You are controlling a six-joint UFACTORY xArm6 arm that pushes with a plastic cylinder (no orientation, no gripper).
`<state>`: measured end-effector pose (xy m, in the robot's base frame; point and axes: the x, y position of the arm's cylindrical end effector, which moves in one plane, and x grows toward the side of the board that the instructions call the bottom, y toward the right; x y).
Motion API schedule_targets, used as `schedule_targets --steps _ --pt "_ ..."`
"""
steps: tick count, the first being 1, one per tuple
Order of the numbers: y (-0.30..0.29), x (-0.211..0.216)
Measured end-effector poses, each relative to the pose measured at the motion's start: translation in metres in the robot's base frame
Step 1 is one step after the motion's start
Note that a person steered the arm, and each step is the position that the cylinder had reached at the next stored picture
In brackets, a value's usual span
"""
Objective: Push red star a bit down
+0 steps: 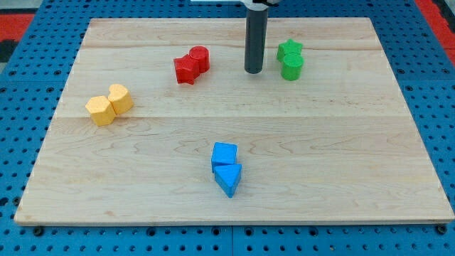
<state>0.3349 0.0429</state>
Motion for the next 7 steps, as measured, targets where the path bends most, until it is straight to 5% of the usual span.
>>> schedule_targets --steps 5,7 --pt "0.002 -0.008" --pt "-0.033 -0.064"
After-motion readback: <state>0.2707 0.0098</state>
